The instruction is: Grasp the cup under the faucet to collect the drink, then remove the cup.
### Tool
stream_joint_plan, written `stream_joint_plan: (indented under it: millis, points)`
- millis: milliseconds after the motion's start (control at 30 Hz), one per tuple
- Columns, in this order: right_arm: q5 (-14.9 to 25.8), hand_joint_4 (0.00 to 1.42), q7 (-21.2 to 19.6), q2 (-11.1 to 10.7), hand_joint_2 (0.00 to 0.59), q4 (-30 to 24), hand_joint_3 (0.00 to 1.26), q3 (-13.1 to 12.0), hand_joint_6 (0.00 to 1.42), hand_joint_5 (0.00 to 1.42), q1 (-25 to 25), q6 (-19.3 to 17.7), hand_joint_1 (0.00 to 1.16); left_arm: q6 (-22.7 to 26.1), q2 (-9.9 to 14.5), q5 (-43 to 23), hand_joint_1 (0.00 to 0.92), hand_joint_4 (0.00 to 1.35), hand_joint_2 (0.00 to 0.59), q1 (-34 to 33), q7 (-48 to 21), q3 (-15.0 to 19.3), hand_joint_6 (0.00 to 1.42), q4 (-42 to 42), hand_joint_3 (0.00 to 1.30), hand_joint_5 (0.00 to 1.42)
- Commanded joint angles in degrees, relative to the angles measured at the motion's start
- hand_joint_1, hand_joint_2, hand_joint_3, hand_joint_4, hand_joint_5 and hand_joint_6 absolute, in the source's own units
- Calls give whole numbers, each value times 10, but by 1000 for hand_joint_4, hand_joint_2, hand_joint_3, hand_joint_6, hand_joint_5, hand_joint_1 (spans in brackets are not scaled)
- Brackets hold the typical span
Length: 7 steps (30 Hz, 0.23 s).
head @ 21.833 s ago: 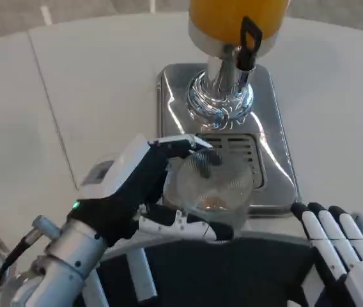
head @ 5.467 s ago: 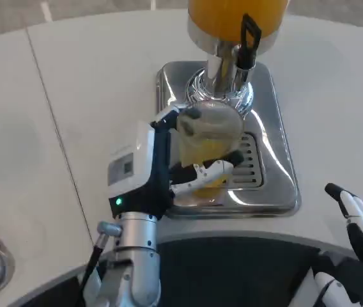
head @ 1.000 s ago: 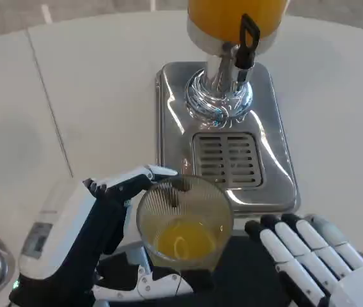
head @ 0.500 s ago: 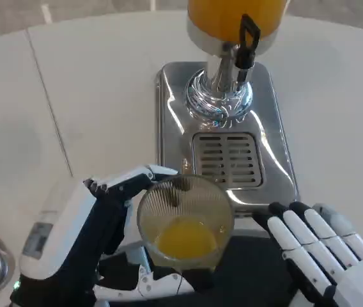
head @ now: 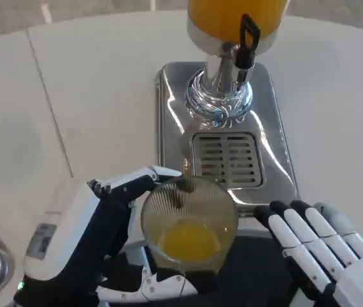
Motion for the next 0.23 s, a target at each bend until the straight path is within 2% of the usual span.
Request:
stream_joint_plan:
  millis: [33,233]
  points:
    - [-6,0,0,-1,586,-5,0,6,0,0,3,5,22,-16,-4,-3,549,1257,10,-3,0,-2,1424,-16,1034,1424]
    - [-7,0,2,-1,586,-7,0,10,0,0,3,11,17,-15,-5,-3,549,1257,10,-2,-1,-3,1424,-18,1039,1424]
